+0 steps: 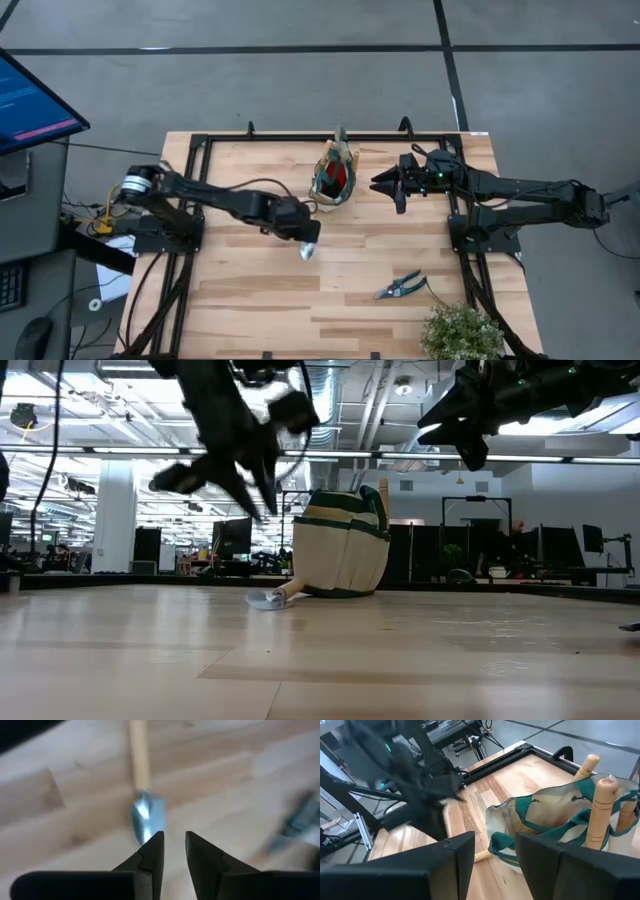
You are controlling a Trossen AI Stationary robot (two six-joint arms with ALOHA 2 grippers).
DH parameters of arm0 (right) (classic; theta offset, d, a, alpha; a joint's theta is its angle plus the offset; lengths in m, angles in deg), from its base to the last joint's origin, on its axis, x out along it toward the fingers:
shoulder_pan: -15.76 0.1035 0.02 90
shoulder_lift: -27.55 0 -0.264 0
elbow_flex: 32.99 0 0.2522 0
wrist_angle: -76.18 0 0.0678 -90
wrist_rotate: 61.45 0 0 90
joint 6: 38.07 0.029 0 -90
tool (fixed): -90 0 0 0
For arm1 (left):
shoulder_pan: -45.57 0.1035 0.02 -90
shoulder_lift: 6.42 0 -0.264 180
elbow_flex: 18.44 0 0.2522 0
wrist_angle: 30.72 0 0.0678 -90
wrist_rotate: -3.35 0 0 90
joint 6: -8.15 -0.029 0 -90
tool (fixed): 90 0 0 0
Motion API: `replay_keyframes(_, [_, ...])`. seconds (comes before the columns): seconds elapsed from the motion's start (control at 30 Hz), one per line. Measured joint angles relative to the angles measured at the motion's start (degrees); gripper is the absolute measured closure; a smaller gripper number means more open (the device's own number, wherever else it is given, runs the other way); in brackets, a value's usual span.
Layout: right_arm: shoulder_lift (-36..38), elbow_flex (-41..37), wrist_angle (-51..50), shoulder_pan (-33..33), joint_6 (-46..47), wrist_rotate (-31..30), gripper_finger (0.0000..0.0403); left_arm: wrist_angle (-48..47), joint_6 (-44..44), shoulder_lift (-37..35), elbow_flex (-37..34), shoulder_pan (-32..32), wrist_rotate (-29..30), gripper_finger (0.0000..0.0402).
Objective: Pick & Place Garden tools in Gardening bag
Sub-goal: Put the brown trowel into the gardening bag
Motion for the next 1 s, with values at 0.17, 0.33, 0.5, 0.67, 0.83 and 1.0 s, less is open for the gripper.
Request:
replay_keyframes(0.17, [0.00,0.00,0.00,0.00,1.98,-0.02,0.0269,0.82,-5.36,5.16,0.00,1.47,3.72,0.0322])
replay_keyframes(0.33, [0.00,0.00,0.00,0.00,2.42,-0.04,0.0269,6.99,-11.10,6.13,0.02,3.26,4.64,0.0295])
replay_keyframes(0.5, [0.00,0.02,-0.34,0.00,0.72,-0.02,0.0269,17.38,-17.24,6.13,0.02,3.70,4.49,0.0238])
replay_keyframes(0.67, [0.00,0.02,-2.12,-0.01,-1.10,1.64,0.0269,19.03,-19.84,6.13,0.04,3.49,4.94,0.0173])
replay_keyframes(0.83, [-0.02,0.02,-3.72,0.00,-1.47,5.56,0.0269,13.80,-16.67,6.13,0.04,3.55,10.58,0.0141])
replay_keyframes(1.0, [-0.02,0.02,-4.55,-0.12,-2.74,6.05,0.0269,13.55,-13.93,6.24,0.05,4.13,13.80,0.0143])
